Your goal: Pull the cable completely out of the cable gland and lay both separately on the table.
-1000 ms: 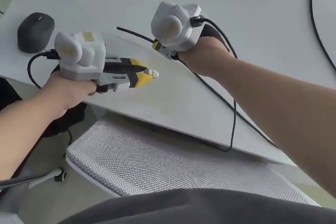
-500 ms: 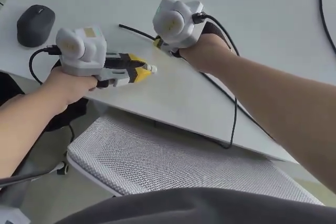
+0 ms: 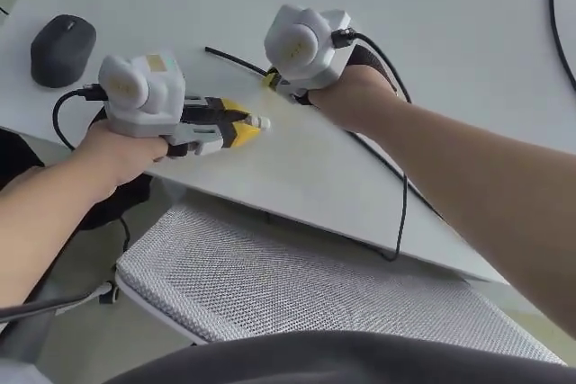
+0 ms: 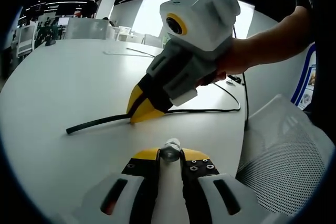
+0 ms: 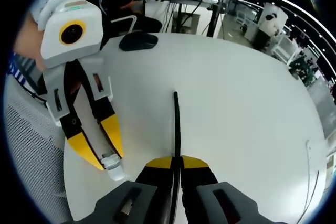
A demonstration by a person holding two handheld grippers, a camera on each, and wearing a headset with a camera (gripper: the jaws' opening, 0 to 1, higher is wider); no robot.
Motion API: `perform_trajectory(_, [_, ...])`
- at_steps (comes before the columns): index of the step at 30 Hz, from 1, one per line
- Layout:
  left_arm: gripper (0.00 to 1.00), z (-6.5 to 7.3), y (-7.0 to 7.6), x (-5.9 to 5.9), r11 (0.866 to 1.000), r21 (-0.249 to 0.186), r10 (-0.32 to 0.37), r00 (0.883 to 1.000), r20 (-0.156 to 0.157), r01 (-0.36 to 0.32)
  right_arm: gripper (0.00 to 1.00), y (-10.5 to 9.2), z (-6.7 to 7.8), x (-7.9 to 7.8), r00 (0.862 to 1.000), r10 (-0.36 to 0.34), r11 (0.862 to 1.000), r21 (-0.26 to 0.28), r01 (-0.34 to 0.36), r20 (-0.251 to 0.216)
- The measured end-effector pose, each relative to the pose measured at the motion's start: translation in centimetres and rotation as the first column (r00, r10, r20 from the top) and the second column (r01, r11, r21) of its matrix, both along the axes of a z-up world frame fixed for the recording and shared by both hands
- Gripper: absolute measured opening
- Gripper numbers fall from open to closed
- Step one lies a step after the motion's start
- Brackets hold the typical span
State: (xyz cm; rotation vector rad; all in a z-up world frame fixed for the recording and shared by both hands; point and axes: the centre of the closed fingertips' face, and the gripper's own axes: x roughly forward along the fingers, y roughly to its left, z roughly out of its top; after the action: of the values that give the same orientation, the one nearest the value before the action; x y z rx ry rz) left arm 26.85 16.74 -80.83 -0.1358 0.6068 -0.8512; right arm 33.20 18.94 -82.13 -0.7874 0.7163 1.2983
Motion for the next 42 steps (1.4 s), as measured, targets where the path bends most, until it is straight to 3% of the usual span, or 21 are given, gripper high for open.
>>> perform_trajectory(15, [0.16,-0.3,-0.1,-0.4,0.999,0.043,-0.026,1.000,-0.002,0.026,0.01,-0.1,0.0,0.2,0.999,0.005,1.000,-0.016,-0.004,0.033])
perform_trajectory(20, [0.16,-0.3,0.0,-0.5,0.998,0.055,-0.031,1.000,-0.003,0.031,0.04,-0.4,0.2,0.8,0.999,-0.015,1.000,-0.013,0.016,0.050])
perform_trajectory(23, [0.16,-0.3,-0.1,-0.6,0.998,0.057,-0.036,0.999,-0.004,0.036,0.05,-0.6,0.5,1.0,0.999,-0.038,0.999,0.001,0.038,0.038])
perform_trajectory(36, [0.19,-0.2,-0.3,-0.5,0.996,0.076,-0.048,0.999,-0.004,0.048,0.10,-1.4,2.9,1.4,0.995,-0.093,0.993,0.071,0.091,0.026])
perform_trajectory(42, [0.23,-0.3,0.0,-0.3,0.995,0.094,-0.035,0.999,0.002,0.035,0.14,-2.7,4.7,1.7,0.989,-0.150,0.981,0.124,0.148,0.006])
